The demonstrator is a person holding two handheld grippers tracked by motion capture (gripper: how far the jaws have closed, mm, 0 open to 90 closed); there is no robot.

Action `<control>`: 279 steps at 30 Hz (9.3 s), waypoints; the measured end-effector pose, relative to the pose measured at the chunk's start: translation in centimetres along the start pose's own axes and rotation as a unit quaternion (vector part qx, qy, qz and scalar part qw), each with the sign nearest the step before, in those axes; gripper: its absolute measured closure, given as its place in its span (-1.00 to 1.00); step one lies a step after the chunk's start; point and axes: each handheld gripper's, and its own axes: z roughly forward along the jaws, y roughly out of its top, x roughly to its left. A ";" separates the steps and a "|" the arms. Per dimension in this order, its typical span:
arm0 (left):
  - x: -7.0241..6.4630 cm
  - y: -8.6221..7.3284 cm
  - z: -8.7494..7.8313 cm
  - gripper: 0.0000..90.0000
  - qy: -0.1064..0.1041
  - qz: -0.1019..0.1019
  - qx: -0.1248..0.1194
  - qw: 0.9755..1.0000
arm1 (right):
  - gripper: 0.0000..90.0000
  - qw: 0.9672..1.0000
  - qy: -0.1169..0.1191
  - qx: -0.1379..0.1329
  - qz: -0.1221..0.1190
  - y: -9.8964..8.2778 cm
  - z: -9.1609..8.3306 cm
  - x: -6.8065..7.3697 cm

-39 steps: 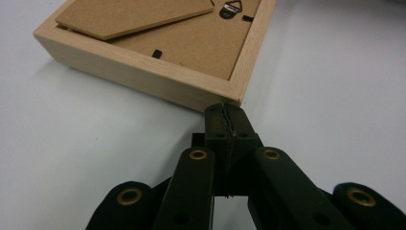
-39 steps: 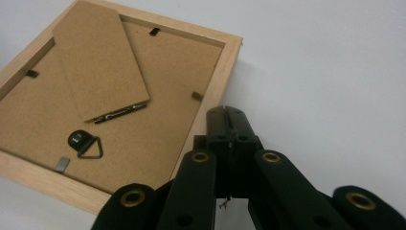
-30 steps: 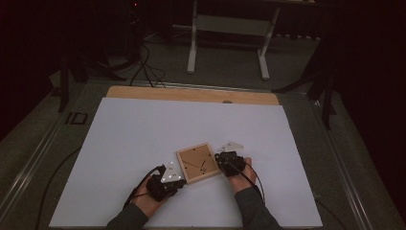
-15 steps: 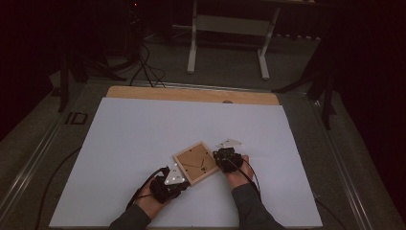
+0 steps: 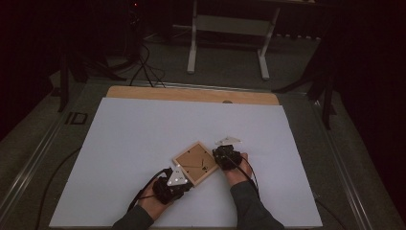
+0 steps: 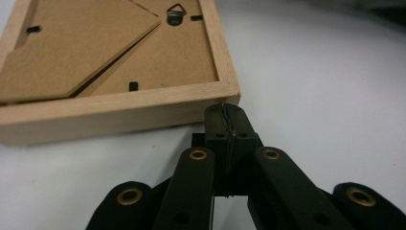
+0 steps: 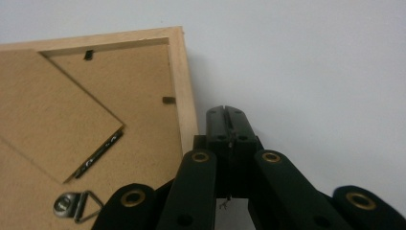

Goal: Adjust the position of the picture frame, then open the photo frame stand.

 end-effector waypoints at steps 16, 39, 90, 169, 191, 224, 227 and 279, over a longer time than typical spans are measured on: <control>-0.6 0.7 -0.3 0.99 -0.009 0.009 -0.019 1.000 | 0.98 1.000 0.012 -0.020 -0.014 0.7 -0.8 -0.1; 5.3 0.1 -3.9 0.99 0.068 -0.059 -0.054 0.994 | 0.97 0.998 0.043 -0.017 -0.033 -4.1 -5.0 1.0; 6.3 -2.3 -3.1 0.99 0.098 -0.098 0.006 0.990 | 1.00 0.993 0.064 0.026 -0.092 -4.3 -3.7 4.6; 7.5 -0.9 -0.8 1.00 0.135 -0.115 0.015 0.984 | 1.00 0.999 0.038 0.012 -0.017 -1.8 -0.6 1.8; 7.9 -1.0 -2.4 0.86 0.132 -0.134 -0.019 0.982 | 0.87 0.997 0.023 -0.034 -0.058 -2.0 -3.5 1.3; 5.9 1.1 -3.6 0.33 0.099 -0.090 -0.043 0.990 | 0.75 0.995 0.050 -0.071 -0.056 -1.6 -4.1 2.0; 6.0 1.3 -3.6 0.30 0.101 -0.089 -0.037 0.990 | 0.76 0.994 0.052 -0.074 -0.055 -1.5 -4.1 2.0; 7.9 4.1 0.6 0.08 0.098 -0.077 0.014 0.992 | 1.00 0.994 0.058 -0.070 -0.065 -1.9 -2.3 2.9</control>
